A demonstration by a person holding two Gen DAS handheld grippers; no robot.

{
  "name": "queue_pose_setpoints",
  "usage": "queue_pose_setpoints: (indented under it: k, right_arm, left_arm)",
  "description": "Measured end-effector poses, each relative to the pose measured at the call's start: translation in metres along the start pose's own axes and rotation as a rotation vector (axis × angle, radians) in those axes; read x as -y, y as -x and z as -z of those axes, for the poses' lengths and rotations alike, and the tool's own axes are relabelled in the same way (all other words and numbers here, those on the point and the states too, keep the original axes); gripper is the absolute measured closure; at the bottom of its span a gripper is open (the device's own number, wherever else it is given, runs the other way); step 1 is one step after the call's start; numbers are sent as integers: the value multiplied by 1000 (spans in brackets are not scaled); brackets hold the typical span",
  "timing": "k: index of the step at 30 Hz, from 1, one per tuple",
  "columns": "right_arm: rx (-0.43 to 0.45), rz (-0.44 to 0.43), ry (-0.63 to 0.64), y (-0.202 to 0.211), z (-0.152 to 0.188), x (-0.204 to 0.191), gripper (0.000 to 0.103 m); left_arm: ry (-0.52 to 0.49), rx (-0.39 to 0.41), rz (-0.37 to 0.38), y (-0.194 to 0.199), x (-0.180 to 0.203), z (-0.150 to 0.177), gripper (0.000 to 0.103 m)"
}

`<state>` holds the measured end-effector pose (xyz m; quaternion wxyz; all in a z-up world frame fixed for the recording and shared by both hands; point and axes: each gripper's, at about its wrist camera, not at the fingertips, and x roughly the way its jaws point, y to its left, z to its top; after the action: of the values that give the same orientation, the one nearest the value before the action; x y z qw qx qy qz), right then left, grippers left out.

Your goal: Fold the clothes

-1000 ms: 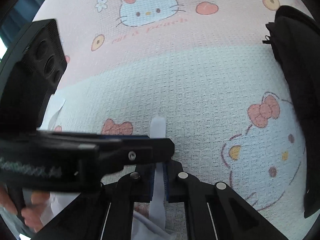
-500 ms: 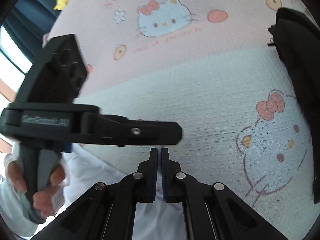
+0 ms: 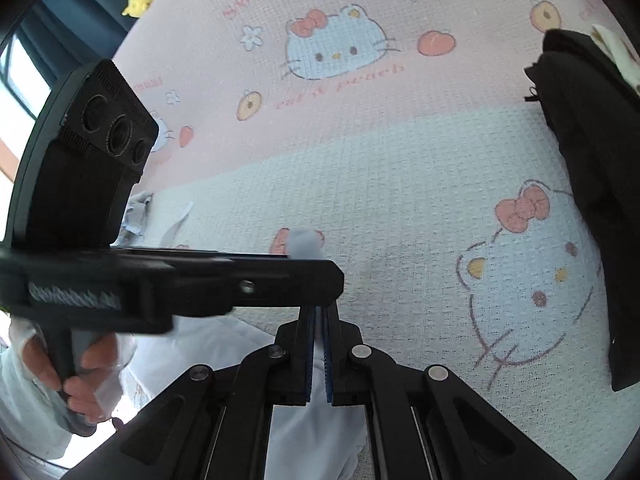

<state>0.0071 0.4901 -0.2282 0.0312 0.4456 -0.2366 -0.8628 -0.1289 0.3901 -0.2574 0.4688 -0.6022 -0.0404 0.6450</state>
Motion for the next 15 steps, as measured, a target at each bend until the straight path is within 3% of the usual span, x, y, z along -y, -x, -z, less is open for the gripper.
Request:
queue_pose_setpoints:
  k: [10,15]
  right_arm:
    - [-13,-20,77,3,-6,-15,101]
    - [-31,-24,101,20,9,-21,101]
  left_arm:
    - [38,2,40,13,5,7,93]
    - [34,-22,72,17,9,19,93]
